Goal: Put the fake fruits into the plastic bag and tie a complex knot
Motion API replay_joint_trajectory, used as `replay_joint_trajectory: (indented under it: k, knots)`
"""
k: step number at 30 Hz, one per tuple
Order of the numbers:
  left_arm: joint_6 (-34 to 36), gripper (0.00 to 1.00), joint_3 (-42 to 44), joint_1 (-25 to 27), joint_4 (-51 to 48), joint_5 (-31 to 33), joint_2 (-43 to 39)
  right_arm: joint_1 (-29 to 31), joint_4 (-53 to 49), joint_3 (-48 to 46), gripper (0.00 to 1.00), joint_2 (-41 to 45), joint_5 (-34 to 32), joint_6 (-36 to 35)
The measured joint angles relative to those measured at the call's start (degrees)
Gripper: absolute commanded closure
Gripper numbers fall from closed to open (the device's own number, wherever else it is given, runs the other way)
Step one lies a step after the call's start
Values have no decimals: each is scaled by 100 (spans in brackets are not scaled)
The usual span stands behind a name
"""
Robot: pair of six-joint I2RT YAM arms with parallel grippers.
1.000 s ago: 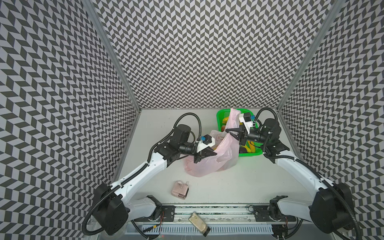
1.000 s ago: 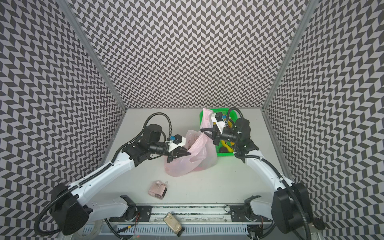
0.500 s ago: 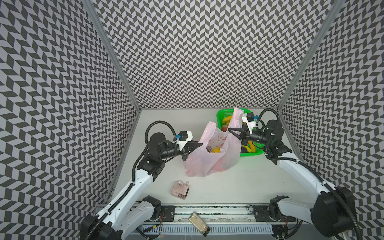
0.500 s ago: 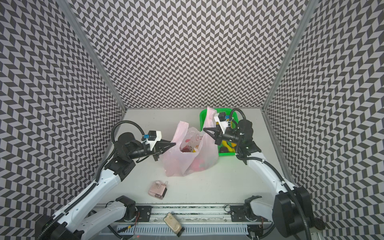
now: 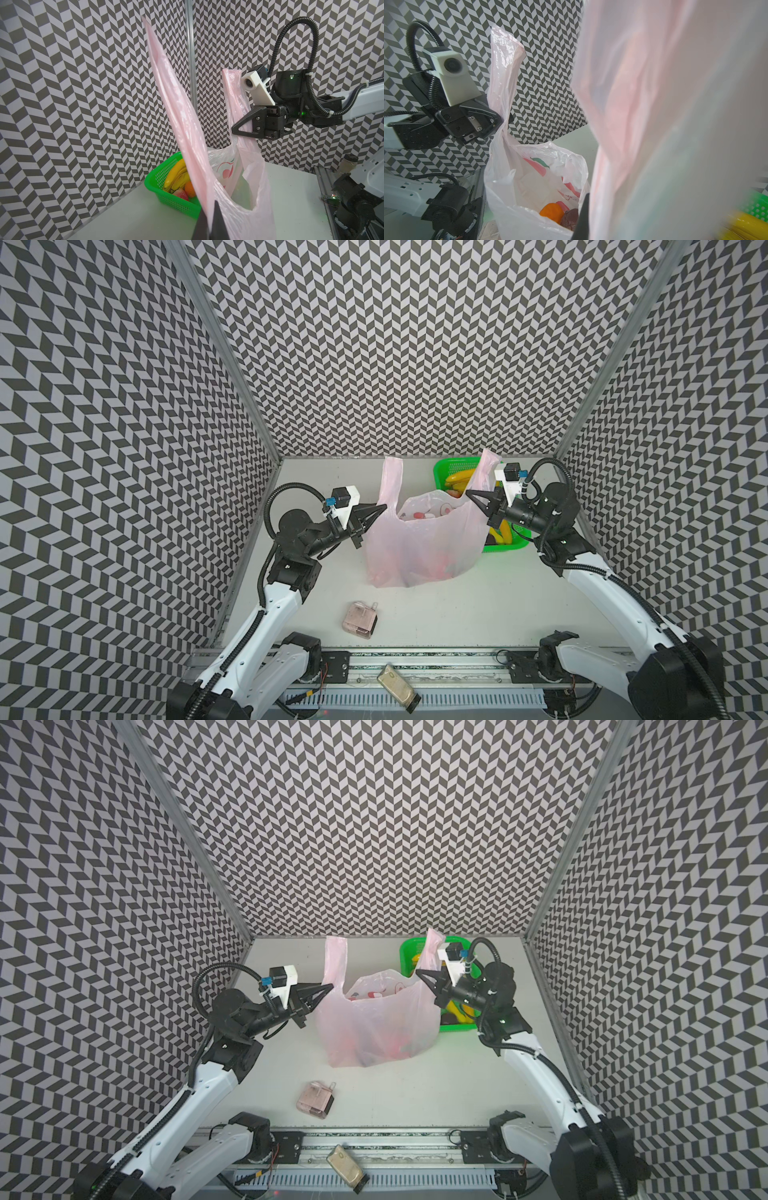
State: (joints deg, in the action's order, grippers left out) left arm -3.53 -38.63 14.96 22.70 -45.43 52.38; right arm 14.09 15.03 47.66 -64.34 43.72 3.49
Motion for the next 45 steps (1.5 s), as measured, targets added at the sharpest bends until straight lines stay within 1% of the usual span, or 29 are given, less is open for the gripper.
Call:
replay_joint_trajectory:
  k: [6,10,15,19,23,28,32,37,45]
  knots:
    - [-105,100,144,0,192,505,-92,-151,-81,-13,100,70,-181,15]
    - [-345,100,321,0,402,852,-136,-264,-35,-83,100,107,-195,111]
    - [-608,100,446,0,466,1270,-55,-264,-50,-101,100,96,-166,72]
    - [-649,100,439,0,463,1314,114,-212,-68,-70,100,-31,31,-17]
    - [-481,100,337,48,334,1185,317,79,-286,197,100,-398,258,-212]
    - [151,100,66,227,4,778,442,404,-627,723,100,-894,590,-595]
    - [914,100,-258,282,-525,225,514,503,-1185,1204,100,-1276,752,-1115]
    - [1849,100,-479,304,-1145,-223,588,566,-1714,1384,99,-1460,879,-1639]
    - [3270,100,-632,413,-1967,-844,782,702,-2583,1790,85,-1788,1115,-2378]
